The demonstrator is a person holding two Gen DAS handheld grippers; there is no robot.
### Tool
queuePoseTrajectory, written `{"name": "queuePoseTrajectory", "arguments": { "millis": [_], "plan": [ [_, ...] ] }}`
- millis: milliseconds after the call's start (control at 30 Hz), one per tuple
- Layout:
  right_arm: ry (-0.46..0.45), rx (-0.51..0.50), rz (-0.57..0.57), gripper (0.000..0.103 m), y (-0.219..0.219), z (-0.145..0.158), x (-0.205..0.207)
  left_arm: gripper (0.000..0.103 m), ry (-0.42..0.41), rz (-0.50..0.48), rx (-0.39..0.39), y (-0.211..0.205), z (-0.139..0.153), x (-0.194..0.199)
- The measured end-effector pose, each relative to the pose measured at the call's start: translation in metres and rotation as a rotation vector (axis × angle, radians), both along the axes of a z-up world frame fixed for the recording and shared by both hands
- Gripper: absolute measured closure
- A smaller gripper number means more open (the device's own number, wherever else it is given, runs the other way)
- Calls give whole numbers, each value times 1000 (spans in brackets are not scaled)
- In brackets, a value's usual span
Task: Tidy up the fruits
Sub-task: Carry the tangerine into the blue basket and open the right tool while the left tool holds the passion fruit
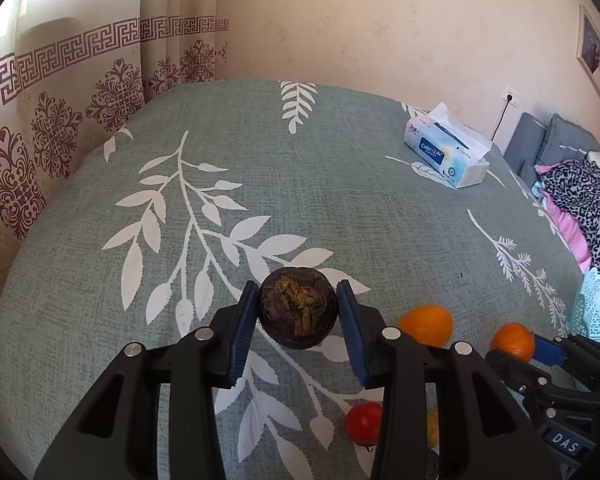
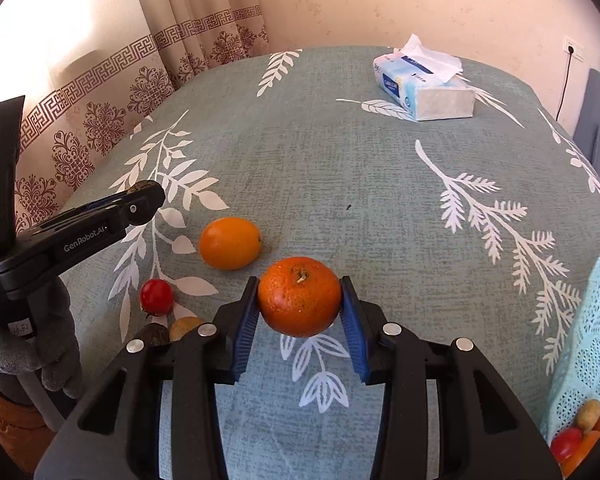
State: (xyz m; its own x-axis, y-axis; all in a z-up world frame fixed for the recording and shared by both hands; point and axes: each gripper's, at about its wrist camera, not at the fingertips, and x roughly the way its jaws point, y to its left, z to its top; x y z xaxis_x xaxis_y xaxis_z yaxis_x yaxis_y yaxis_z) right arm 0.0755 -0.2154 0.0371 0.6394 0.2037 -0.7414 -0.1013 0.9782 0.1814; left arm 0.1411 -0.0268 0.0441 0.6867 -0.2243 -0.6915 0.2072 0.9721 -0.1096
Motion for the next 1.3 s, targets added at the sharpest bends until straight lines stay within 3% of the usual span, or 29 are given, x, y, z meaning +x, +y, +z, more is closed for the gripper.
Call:
{"name": "queuePoseTrajectory", "arguments": {
  "millis": [533,967,1100,1300],
  "plan": [
    [-116,36,-234,62,-108,41,-75,63,-33,-2,48,-13,4,-8],
    [-51,65,-453,59,-199,15,-104,63,-72,-68,72,-56,24,-36],
    [-76,83,-486,49,-214,17,-111,63,-83,-120,60,-79,33,-47],
    [-110,73,-514,48,-223,20,-115,63,-99,-215,44,-120,45,-68]
  ]
}}
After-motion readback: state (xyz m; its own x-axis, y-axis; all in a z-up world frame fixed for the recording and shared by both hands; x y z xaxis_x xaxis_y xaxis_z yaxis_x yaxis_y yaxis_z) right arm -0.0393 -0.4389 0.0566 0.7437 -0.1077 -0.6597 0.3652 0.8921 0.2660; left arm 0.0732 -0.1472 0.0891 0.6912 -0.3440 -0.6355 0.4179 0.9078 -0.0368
